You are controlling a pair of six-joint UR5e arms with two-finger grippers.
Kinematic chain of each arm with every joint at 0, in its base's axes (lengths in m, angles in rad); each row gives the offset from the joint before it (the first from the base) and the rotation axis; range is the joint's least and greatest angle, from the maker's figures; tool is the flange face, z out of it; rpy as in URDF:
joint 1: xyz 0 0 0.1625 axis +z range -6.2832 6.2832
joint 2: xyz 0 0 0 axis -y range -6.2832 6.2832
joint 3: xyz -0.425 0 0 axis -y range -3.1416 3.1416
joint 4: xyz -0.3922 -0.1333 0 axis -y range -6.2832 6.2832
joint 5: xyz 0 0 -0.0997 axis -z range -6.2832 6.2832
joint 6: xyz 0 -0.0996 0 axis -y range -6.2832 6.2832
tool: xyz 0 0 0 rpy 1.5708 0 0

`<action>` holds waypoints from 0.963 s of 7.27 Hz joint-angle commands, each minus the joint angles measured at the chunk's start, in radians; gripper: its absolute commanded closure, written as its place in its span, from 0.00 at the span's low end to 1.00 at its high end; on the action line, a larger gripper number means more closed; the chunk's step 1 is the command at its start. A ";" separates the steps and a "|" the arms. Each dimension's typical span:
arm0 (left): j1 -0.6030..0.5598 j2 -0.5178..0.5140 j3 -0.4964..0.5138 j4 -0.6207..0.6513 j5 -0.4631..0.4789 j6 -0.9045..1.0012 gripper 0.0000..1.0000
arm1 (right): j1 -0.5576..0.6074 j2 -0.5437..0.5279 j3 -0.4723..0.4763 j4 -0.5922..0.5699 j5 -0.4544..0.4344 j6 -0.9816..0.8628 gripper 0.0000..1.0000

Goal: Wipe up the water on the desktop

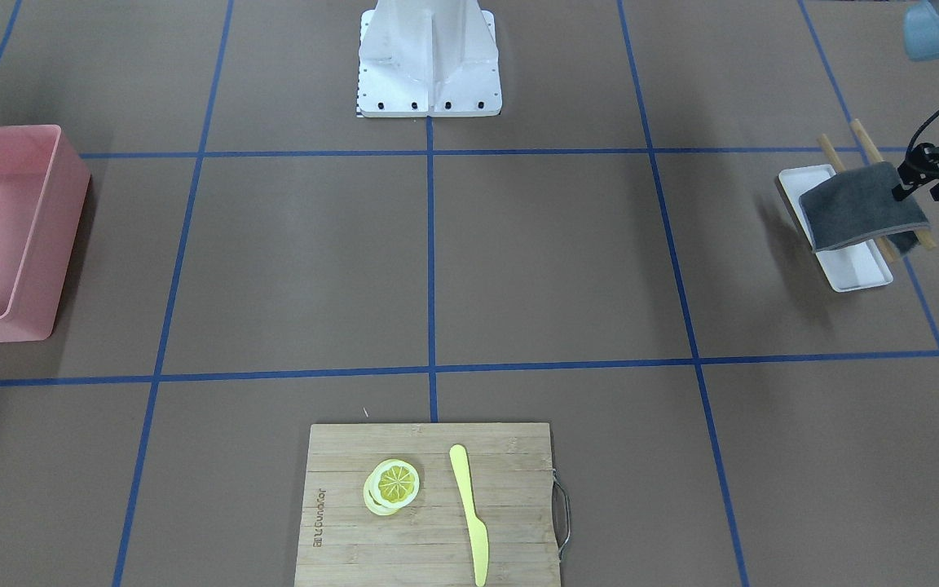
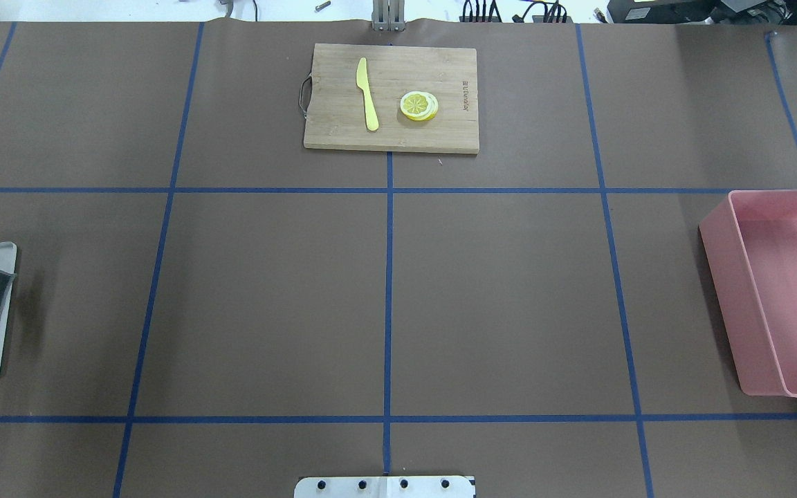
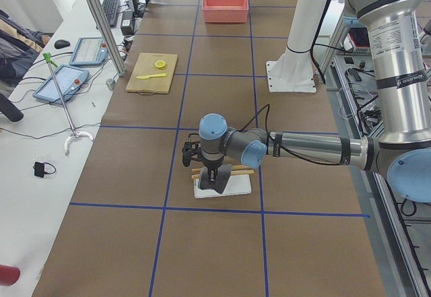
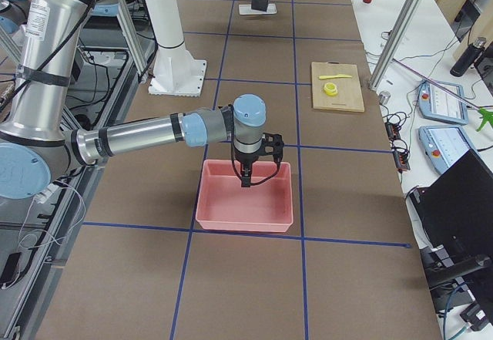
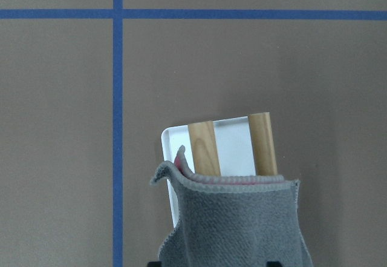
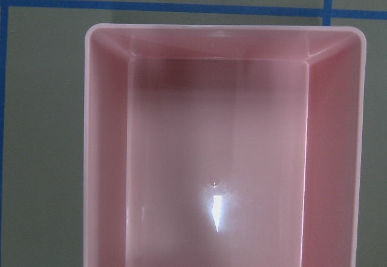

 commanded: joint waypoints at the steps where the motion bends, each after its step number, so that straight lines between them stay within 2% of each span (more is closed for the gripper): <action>1: 0.002 -0.007 0.002 0.003 0.000 -0.001 0.34 | 0.000 0.000 0.000 0.000 -0.001 0.001 0.00; 4: 0.002 -0.007 0.005 0.001 0.000 -0.001 0.44 | 0.000 0.000 0.000 0.000 -0.001 0.004 0.00; 6: 0.002 -0.008 0.007 0.001 0.000 0.000 0.43 | 0.000 0.000 -0.002 0.000 -0.001 0.003 0.00; 7: 0.006 -0.011 0.013 0.001 0.000 0.000 0.39 | 0.000 0.000 -0.002 0.000 -0.001 0.003 0.00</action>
